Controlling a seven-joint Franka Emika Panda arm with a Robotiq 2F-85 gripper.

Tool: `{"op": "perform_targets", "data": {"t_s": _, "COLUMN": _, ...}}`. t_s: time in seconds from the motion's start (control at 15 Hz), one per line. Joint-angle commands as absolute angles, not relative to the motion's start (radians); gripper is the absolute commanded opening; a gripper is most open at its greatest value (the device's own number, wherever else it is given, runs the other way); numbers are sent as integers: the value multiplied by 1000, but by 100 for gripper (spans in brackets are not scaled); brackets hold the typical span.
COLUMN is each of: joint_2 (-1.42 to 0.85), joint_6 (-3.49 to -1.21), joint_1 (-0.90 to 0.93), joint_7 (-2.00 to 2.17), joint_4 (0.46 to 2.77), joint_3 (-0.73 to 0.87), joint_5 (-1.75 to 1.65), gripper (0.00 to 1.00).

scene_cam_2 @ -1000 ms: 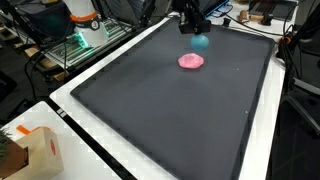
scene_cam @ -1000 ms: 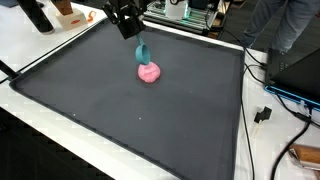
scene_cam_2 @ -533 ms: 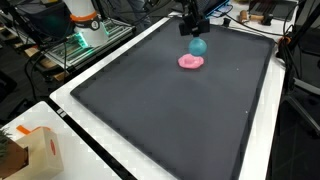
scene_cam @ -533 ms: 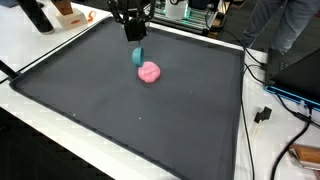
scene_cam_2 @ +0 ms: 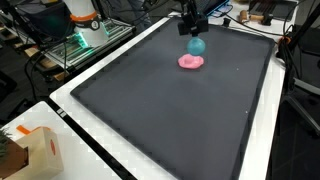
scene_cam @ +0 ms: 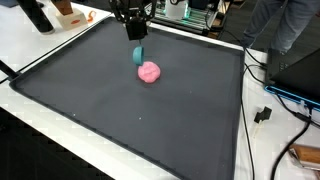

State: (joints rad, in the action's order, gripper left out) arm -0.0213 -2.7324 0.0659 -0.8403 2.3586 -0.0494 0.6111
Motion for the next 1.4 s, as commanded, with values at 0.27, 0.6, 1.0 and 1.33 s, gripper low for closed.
{"op": "perform_targets", "data": {"t_s": 0.27, "joint_2": -26, "joint_6": -2822, "joint_1": 56, "joint_7": -481, "joint_4": 2403, "joint_3": -37, "joint_5": 149, "gripper": 25}}
{"op": "perform_targets", "data": {"t_s": 0.6, "joint_2": -43, "joint_6": -2676, "joint_1": 180, "joint_7": -150, "joint_4": 2270, "joint_3": 138, "joint_5": -270, "gripper": 25}}
{"op": "perform_targets", "data": {"t_s": 1.0, "joint_2": -79, "joint_6": -2351, "joint_1": 179, "joint_7": 259, "joint_4": 2103, "joint_3": -50, "joint_5": -614, "gripper": 25}}
{"op": "perform_targets", "data": {"t_s": 1.33, "joint_2": -176, "joint_6": -2210, "joint_1": 227, "joint_7": 464, "joint_4": 2022, "joint_3": -114, "joint_5": -732, "gripper": 25}}
